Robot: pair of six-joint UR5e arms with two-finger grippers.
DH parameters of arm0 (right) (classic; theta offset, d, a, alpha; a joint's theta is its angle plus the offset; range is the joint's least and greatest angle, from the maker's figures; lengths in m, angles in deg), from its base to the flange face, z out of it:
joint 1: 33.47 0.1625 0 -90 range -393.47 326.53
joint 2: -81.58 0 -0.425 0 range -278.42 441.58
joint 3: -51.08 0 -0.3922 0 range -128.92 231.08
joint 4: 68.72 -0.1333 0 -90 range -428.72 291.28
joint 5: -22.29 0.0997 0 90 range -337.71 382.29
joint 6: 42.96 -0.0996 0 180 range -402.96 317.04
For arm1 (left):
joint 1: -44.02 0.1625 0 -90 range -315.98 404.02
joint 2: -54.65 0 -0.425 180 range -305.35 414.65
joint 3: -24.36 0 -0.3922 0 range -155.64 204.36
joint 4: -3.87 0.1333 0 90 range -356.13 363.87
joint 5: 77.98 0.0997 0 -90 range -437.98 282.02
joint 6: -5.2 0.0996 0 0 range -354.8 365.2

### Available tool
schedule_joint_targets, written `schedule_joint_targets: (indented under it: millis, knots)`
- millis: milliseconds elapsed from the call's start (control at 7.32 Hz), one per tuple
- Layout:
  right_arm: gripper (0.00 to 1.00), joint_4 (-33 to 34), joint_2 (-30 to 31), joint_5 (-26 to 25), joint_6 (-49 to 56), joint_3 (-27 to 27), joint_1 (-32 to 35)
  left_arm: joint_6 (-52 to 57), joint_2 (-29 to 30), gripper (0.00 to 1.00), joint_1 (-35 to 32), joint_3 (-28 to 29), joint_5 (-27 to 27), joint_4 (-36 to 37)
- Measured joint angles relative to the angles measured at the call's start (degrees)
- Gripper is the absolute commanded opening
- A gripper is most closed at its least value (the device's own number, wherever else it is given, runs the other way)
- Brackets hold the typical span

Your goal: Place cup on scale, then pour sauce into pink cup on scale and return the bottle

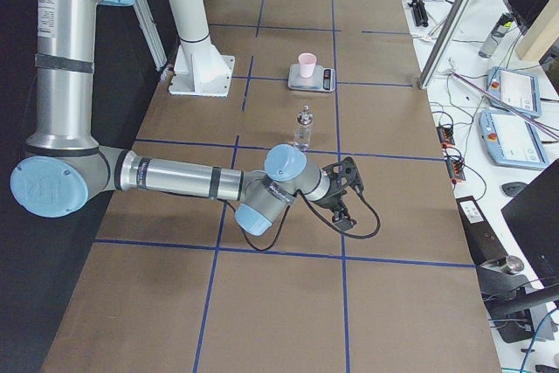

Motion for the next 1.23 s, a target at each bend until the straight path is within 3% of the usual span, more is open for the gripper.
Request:
schedule_joint_targets:
  millis: [410, 683, 956, 1230]
  knots:
    - [1.0, 29.0, -3.8, 3.6, 19.9, -5.5, 4.3, 0.0, -0.3, 1.0, -0.1, 0.0, 0.0, -0.1]
    - [1.0, 44.7, -2.9, 4.0, 23.1, -7.7, 5.3, 0.0, -0.4, 1.0, -0.1, 0.0, 0.0, -0.2]
    - [1.0, 52.2, 0.7, 4.7, 23.6, -8.4, 5.5, 0.0, -0.7, 1.0, -0.1, 0.0, 0.0, -0.3]
    - [1.0, 52.1, 5.0, 6.3, 23.8, -9.4, 5.4, 0.0, -0.9, 1.0, -0.1, 0.1, 0.0, -0.3]
